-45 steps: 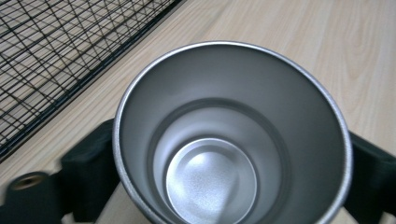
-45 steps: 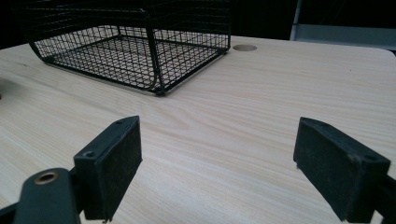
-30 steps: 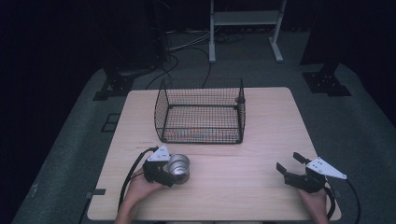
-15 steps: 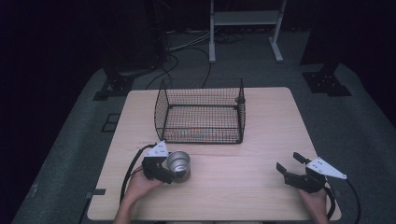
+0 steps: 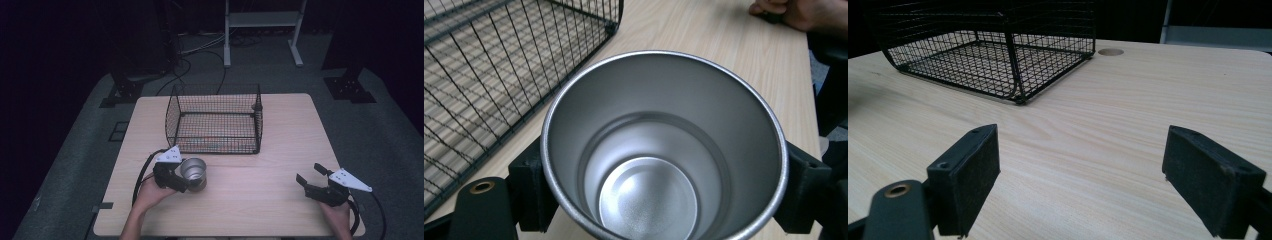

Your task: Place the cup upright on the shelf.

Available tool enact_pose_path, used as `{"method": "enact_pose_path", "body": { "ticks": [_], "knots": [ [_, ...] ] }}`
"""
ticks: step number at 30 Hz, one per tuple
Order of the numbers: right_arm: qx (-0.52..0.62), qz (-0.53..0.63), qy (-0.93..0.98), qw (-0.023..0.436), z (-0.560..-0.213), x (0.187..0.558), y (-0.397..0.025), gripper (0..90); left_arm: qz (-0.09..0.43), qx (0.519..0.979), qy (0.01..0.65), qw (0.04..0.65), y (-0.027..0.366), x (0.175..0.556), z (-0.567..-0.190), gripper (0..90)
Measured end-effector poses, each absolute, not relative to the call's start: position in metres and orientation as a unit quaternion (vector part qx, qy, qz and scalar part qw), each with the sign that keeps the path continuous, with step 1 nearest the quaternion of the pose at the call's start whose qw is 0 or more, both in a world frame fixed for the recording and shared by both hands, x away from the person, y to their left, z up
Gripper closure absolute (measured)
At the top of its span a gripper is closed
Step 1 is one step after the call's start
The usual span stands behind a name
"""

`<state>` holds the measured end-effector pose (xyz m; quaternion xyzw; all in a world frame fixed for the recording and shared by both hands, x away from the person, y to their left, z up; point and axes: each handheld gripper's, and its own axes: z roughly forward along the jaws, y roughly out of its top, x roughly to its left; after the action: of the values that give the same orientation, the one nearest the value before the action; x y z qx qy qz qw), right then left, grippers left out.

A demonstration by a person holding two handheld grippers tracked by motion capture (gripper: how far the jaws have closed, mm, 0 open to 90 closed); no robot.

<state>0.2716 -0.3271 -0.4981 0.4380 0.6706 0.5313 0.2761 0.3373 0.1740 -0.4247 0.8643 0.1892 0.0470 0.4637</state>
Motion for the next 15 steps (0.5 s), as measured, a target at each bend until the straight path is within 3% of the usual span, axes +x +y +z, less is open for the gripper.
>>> {"method": "enact_pose_path", "body": {
  "ticks": [15],
  "knots": [
    [0.438,0.532,0.670,0.276,-0.498,0.272,-0.327,14.6,0.055,0.866,0.167,0.468,0.169,0.354,-0.381,17.2]
  ]
}}
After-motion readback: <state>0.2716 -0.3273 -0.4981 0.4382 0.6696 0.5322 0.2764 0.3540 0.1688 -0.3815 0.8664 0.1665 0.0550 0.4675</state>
